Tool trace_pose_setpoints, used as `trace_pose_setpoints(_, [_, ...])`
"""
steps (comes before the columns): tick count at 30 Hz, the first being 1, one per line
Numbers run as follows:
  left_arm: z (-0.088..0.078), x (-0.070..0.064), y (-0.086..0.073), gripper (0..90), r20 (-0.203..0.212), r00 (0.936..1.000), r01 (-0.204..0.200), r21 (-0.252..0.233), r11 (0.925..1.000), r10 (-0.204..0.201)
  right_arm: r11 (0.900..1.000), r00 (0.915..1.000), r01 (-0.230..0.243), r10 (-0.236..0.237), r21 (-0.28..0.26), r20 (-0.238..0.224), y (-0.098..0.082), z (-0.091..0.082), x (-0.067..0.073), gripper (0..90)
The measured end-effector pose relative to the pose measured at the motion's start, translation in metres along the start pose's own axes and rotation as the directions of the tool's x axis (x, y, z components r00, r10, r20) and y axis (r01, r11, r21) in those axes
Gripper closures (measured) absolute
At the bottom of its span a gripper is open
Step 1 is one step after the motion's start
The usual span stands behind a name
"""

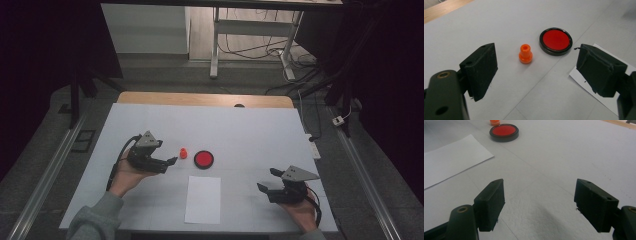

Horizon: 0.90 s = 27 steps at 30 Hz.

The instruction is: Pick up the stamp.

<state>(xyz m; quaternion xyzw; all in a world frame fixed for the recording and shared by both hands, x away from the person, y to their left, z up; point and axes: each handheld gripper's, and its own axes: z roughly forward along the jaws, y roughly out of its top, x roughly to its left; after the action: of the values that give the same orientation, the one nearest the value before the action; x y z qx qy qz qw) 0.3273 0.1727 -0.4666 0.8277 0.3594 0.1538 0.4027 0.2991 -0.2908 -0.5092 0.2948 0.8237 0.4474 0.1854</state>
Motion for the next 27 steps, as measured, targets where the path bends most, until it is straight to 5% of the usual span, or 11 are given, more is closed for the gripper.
trace_pose_setpoints(27, [0.048, 0.014, 0.021, 18.9, -0.006, 1.0, 0.003, 0.054, 0.9985, -0.003, 1.0, 0.9999, 0.002, -0.002, -0.006, 0.015, 0.001, -0.001, 0.0, 24.2])
